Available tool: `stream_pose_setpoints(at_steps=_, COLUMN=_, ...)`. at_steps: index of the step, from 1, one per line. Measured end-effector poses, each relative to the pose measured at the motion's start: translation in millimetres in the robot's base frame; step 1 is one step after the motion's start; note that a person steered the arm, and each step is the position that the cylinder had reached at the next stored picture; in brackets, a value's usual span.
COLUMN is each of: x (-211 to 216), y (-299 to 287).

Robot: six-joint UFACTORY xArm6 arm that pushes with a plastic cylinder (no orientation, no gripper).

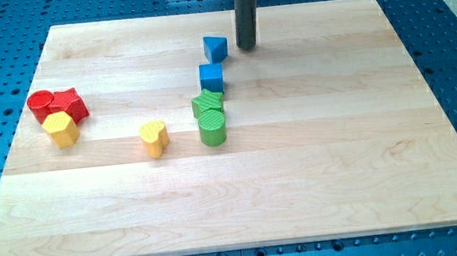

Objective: Move the triangle into the red circle

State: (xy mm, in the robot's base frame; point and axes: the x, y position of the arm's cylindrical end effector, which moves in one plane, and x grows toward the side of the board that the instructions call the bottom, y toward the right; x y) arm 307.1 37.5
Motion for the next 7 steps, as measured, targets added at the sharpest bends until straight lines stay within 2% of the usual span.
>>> stream_pose_setpoints(at_steps=1, x=5.2, y=-119.4)
stream_pose_setpoints(at_steps=2, x=-3.0, y=-110.2)
stream_pose_setpoints(at_steps=3, x=-40.5, y=-82.9)
stream_pose_setpoints(at_steps=4, x=-33.8, y=-159.1)
stream_pose_setpoints(at_steps=5, x=8.0, y=-225.1)
stream_pose_setpoints(at_steps=6, x=55.9, y=-229.0)
stream_pose_setpoints(at_steps=7, x=41.4, y=-217.3)
